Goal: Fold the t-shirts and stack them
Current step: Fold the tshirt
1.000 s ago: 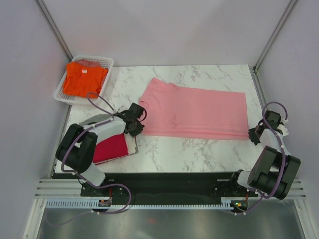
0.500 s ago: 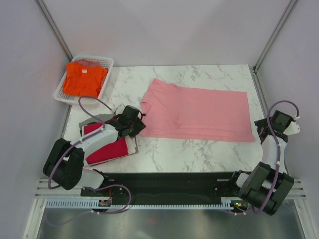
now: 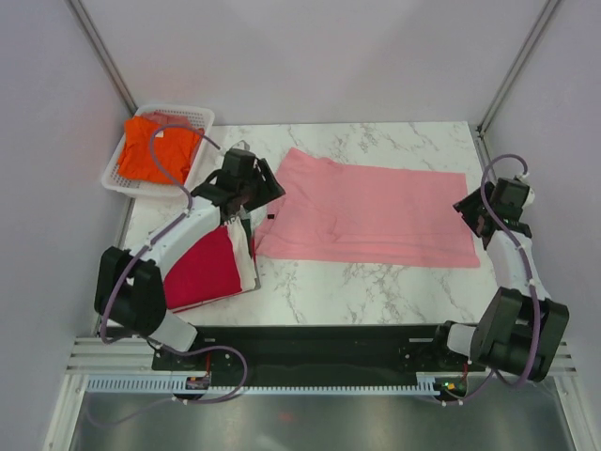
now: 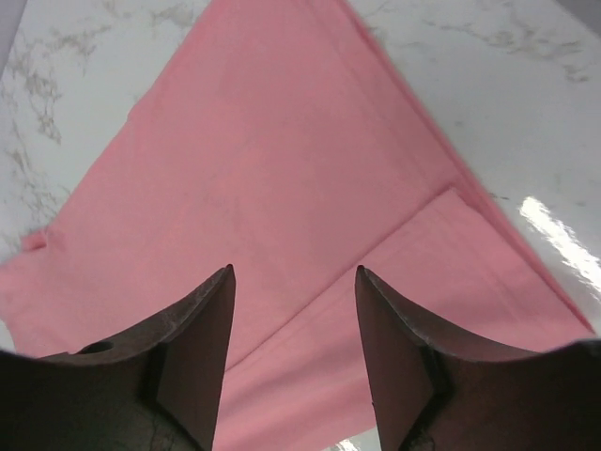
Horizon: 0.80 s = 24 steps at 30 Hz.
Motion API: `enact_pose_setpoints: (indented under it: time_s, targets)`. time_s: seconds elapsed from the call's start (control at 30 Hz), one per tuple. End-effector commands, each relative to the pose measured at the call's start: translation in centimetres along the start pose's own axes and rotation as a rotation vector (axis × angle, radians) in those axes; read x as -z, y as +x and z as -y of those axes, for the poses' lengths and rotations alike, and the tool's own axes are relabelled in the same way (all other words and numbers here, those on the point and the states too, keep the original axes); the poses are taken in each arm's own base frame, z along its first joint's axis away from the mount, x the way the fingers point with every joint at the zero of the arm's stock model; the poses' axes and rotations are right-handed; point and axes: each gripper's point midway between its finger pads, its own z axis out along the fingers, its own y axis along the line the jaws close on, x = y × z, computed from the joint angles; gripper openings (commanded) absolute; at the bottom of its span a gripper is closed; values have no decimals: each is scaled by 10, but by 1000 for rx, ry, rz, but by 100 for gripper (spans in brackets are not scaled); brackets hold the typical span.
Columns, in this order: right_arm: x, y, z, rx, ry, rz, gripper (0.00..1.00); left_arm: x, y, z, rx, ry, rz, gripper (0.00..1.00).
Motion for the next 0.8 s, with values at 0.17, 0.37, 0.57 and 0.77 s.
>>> enact_pose_setpoints:
  time_s: [0.17,0.37,0.57,0.77]
  targets:
    - [-30,-19,-56,162,-100,35,98,-43,-57,20,-94,131,-4,100]
    - [-71,-52,-65,183,-7,51,72,-87,-97,44,-142,201,7,99]
    - [-125,-80,-72,220,90,42,71,-148,-111,52,-167,208,-48,96]
    - [-180,-78,-67,239,141,-4,71,-185,-119,48,-168,203,-51,95]
